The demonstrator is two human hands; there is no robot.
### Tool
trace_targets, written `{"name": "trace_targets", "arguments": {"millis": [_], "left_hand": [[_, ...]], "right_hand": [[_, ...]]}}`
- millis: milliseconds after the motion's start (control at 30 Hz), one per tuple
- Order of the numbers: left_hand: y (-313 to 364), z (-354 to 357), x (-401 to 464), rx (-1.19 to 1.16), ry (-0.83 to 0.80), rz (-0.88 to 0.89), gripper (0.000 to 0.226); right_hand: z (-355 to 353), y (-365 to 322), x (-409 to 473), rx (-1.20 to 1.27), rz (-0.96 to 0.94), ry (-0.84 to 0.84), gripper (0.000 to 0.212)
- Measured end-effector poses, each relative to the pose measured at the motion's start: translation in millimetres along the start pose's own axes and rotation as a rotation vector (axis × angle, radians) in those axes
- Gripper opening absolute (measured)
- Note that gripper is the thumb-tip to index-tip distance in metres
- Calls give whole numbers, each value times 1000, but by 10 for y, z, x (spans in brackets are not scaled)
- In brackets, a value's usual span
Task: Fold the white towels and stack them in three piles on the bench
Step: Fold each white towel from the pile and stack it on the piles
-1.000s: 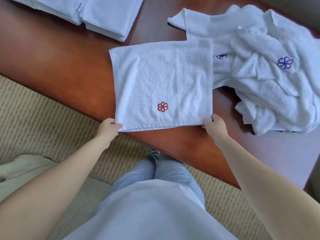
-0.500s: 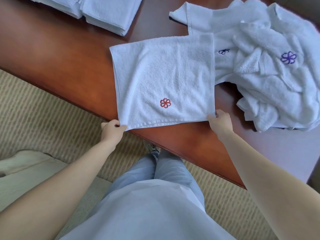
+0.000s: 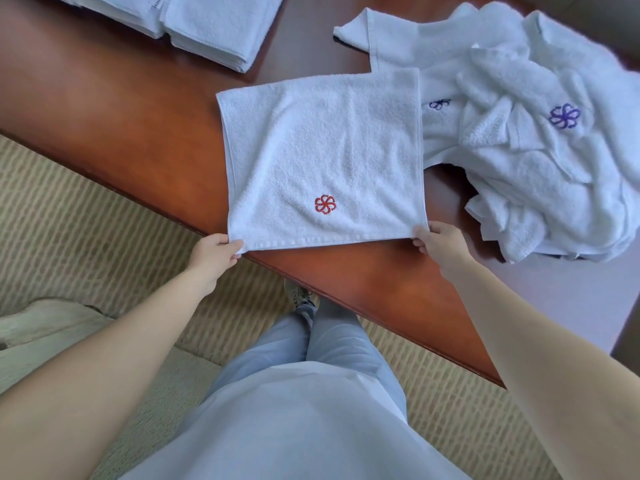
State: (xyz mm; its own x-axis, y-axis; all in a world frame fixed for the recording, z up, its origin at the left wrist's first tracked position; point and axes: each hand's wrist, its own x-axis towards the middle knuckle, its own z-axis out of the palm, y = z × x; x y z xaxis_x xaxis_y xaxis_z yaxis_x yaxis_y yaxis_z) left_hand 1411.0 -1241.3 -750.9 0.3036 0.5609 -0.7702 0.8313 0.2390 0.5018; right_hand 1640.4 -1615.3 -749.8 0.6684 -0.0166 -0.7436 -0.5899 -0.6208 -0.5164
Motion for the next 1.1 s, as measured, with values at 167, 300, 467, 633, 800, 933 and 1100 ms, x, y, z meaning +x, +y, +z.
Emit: {"name": "trace_targets", "arguments": {"millis": [167,300,467,633,800,933,1100], "left_hand": [[72,-79,-44,-289,-47,-137,11],[239,-165,-120,-384,-49,-120,15],[697,-312,-271,-455,-39,-49,9],[1314,-496,-494,-469,-24,65,18],[2022,-777,-868,-842,-196,57,14],[2134,-1060,-1136,-886,-531,81,15],[1955,-1450,-1229,-714,-704,9,12]], "right_hand": [[-130,-46,-40,145,65,-34,10],[-213,-301,-158,294,107,-36,4],[-360,-757,-356,460,80,-42,30],[-526,-1279,-619,534,-41,-88,25],[-730,-1824,-926,812,-90,-147,15],[-941,-1976,-1220,1005,-135,-323,19],[-1278,-1799,-1515,861,-129,-613,15]]}}
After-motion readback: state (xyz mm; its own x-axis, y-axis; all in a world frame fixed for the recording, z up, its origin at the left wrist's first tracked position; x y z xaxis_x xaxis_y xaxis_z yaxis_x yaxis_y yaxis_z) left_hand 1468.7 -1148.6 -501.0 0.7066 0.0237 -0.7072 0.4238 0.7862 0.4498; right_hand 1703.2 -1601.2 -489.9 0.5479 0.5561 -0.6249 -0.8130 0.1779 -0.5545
